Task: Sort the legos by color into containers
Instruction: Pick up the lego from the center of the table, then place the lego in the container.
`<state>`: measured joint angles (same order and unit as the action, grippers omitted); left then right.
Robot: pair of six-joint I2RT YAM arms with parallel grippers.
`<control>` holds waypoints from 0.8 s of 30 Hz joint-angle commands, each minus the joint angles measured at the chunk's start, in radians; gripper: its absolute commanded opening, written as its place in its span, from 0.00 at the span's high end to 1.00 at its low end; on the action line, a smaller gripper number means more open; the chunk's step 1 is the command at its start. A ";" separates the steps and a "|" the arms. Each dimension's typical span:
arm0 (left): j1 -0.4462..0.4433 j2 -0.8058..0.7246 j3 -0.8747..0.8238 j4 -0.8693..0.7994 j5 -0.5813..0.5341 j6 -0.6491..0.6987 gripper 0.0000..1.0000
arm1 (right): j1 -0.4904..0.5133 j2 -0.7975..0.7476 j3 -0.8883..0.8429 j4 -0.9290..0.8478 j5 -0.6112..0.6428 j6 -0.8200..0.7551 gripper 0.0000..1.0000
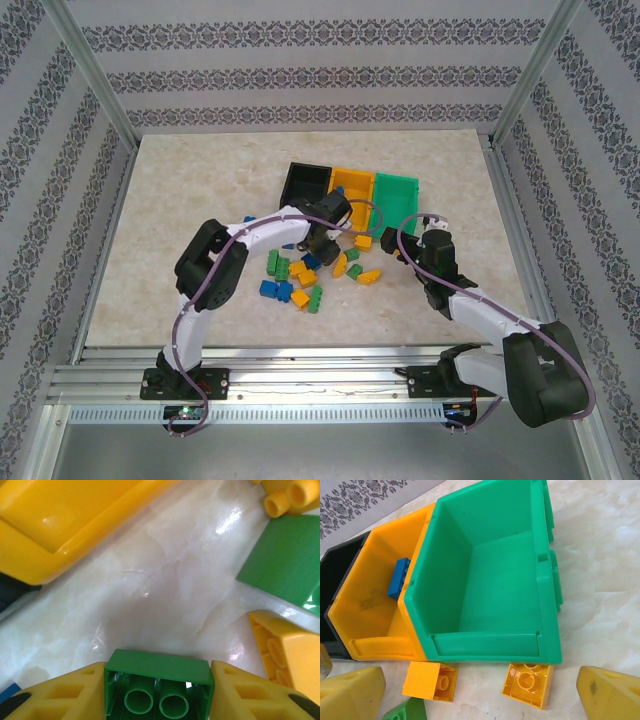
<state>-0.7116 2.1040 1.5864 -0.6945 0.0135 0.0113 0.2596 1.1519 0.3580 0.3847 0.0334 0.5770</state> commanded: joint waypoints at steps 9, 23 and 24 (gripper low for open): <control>0.014 -0.197 -0.061 0.090 -0.145 -0.020 0.55 | 0.000 0.014 0.013 0.014 0.002 -0.004 0.02; 0.187 -0.087 0.166 0.115 -0.073 -0.123 0.35 | 0.002 -0.003 0.007 0.007 0.006 -0.010 0.02; 0.187 -0.084 0.170 0.117 -0.060 -0.125 0.31 | 0.003 -0.003 0.007 0.008 0.004 -0.010 0.02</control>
<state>-0.5198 1.9957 1.7184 -0.5926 -0.0868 -0.0715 0.2596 1.1591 0.3580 0.3847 0.0330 0.5770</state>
